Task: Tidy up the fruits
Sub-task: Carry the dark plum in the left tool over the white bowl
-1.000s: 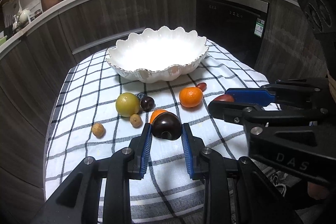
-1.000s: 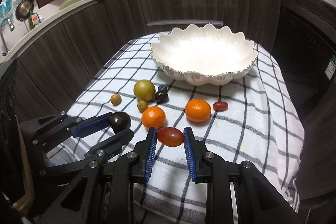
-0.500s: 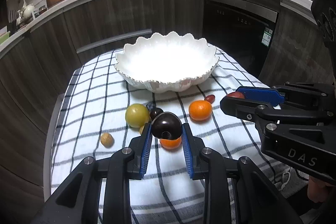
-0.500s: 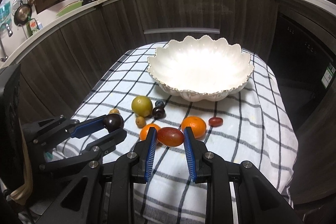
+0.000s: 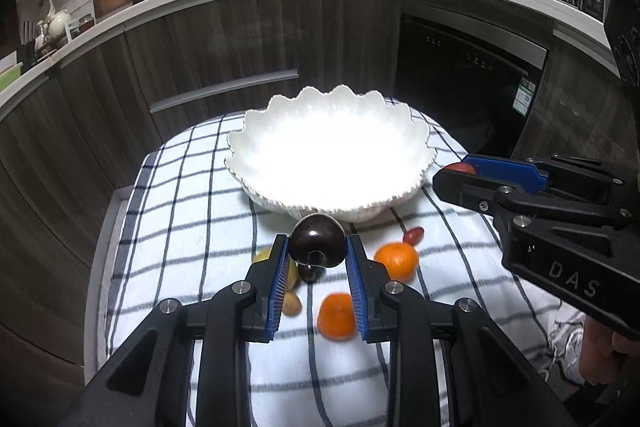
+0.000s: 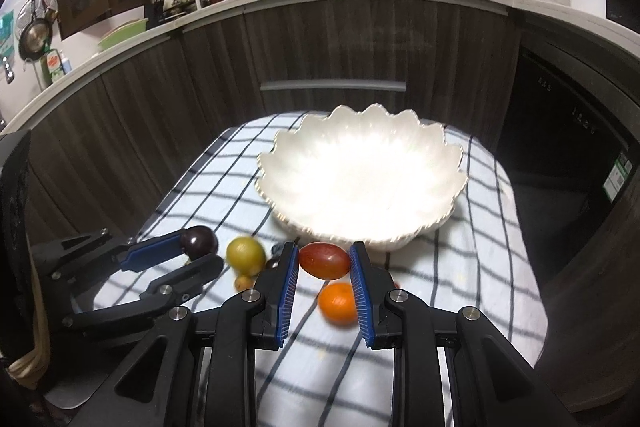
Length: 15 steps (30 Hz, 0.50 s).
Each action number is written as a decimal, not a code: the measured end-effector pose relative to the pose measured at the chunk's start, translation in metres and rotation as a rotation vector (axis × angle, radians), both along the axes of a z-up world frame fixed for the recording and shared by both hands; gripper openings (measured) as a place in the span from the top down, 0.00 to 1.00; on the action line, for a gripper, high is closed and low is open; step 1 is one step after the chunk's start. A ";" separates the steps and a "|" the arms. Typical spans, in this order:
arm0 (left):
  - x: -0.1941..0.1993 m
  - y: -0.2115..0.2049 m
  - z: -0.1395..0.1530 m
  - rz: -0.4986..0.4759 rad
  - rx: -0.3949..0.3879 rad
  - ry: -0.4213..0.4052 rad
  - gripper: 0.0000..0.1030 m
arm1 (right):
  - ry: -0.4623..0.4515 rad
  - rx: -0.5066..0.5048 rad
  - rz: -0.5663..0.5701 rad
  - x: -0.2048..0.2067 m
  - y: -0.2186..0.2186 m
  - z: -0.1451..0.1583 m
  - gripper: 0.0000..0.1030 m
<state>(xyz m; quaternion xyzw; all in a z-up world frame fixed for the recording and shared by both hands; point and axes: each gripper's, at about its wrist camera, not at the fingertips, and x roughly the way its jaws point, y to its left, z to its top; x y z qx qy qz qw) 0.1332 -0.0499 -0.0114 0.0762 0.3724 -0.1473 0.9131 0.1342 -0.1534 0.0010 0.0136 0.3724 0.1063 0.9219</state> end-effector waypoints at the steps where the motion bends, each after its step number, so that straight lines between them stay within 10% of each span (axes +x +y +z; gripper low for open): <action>1: 0.004 -0.001 0.001 0.003 0.000 -0.004 0.72 | -0.005 0.000 -0.005 0.003 -0.002 0.001 0.73; 15: 0.056 -0.009 0.001 0.038 0.003 -0.023 0.72 | -0.033 -0.017 -0.060 0.043 -0.020 0.005 0.73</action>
